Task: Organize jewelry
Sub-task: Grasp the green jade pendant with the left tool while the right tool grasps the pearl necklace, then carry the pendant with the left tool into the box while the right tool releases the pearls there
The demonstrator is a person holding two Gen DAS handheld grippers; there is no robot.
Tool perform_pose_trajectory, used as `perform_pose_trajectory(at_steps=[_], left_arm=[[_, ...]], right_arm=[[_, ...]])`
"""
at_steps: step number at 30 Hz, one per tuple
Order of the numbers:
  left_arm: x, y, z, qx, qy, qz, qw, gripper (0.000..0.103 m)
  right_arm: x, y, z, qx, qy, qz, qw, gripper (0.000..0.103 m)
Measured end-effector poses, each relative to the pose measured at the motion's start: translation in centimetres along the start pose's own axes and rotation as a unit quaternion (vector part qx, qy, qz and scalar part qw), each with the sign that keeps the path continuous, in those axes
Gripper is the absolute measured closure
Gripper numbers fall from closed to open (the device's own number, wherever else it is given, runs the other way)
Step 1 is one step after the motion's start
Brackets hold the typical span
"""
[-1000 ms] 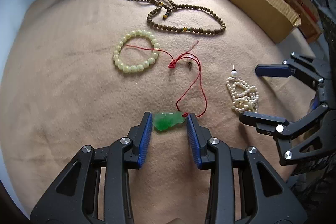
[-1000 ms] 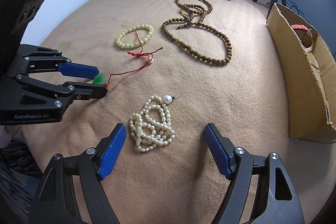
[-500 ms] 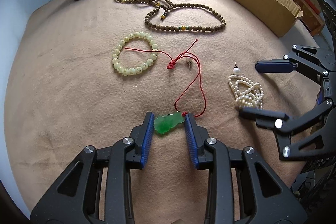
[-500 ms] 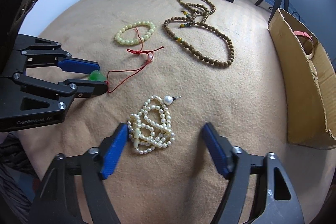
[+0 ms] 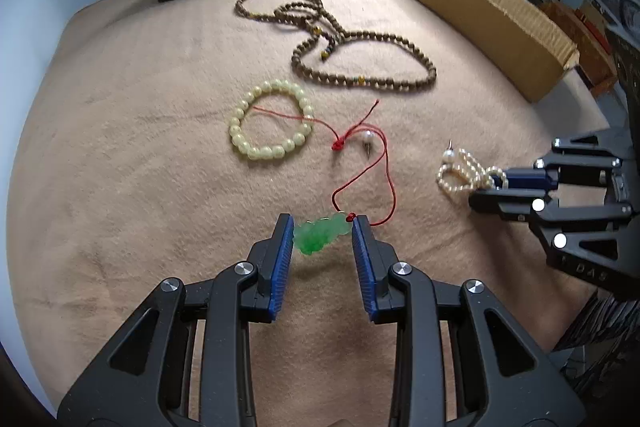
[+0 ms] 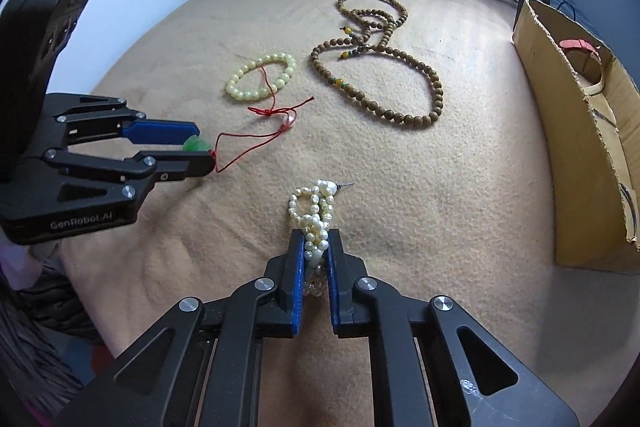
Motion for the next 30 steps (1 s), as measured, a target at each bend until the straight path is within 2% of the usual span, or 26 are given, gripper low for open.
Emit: perform_pose_trajectory(at_steps=[4, 11, 21, 30], left_arm=[[-0.1, -0.8, 0.9, 0.015, -0.009, -0.005, 0.9998, 0.073], [0.0, -3.5, 3.2, 0.058, -0.036, -0.026, 0.9974, 0.073], [1.0, -8.0, 7.2, 0.126, -0.056, -0.058, 0.9888, 0.073], [2.8, -10.5, 10.9, 0.166, -0.052, -0.081, 0.9814, 0.073]], right_arm=[[-0.3, -1.3, 0.5, 0.018, 0.000, 0.004, 1.000, 0.095], [0.6, -5.6, 2.7, 0.075, 0.010, 0.003, 0.997, 0.095], [4.2, -11.2, 5.2, 0.144, 0.044, -0.022, 0.988, 0.095], [8.3, -14.5, 6.6, 0.178, 0.078, -0.046, 0.980, 0.095]])
Point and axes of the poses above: each gripper's, at about its wrist camera, not at the fingertips, and y roughly the way its jaws point, x to its right, z to its top, the point moved 8 cm from there along y, roughly the way its jaws point, and after that the axes turned 5 degrees about -z, right-handed, at the moved point
